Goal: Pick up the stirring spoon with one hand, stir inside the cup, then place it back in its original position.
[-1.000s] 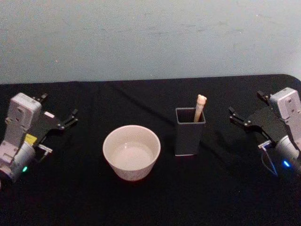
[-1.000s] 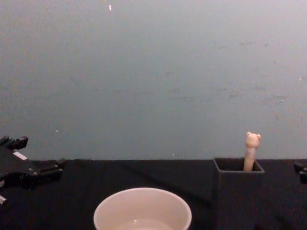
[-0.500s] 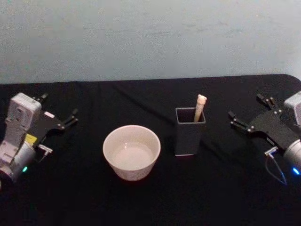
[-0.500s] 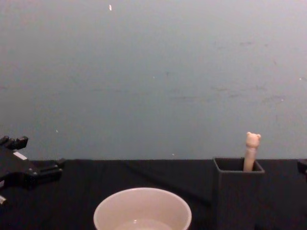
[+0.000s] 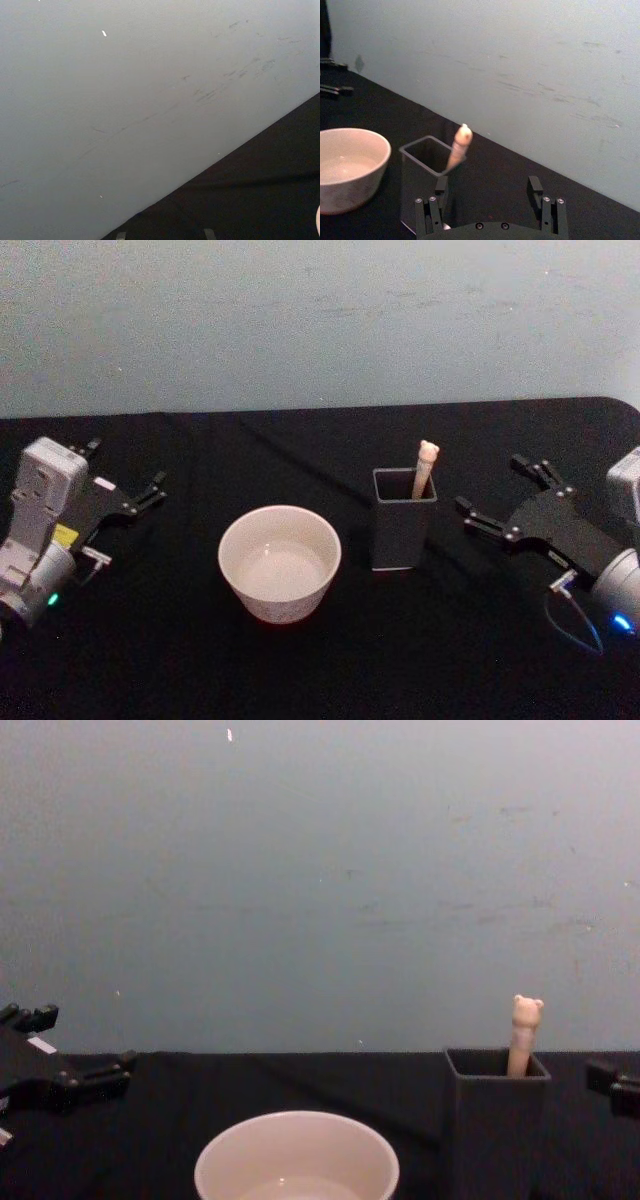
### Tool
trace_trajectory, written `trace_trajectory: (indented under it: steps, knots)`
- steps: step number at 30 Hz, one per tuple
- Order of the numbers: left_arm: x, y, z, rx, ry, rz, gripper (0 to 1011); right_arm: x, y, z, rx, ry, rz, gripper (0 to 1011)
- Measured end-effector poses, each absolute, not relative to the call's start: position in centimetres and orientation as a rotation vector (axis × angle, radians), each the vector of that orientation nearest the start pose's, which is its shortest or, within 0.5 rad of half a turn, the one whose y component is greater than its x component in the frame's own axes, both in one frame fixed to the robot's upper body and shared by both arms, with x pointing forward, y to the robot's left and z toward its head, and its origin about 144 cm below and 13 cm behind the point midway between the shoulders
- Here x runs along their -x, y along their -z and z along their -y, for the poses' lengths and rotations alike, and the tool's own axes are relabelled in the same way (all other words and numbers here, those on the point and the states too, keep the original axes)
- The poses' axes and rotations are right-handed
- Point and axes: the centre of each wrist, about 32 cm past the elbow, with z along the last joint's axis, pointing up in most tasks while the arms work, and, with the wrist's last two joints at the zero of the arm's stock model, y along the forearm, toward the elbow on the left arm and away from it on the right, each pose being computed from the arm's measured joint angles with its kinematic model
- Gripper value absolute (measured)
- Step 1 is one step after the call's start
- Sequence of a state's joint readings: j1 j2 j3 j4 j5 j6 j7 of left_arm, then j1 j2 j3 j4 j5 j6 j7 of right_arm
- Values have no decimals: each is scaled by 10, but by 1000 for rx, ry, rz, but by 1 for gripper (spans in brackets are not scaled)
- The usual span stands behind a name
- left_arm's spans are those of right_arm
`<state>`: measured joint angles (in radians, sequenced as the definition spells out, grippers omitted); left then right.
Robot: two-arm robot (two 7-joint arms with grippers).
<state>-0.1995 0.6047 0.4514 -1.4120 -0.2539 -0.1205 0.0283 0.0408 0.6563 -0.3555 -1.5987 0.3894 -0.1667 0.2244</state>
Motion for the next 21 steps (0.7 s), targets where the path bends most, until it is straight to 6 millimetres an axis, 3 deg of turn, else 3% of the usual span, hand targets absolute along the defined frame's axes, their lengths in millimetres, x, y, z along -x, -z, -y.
trace_trajectory:
  steps: [21]
  knots:
    - [-489, -1140, -310, -305, -1248, 285, 1001, -486, -1165, 287, 62, 921, 61, 1004]
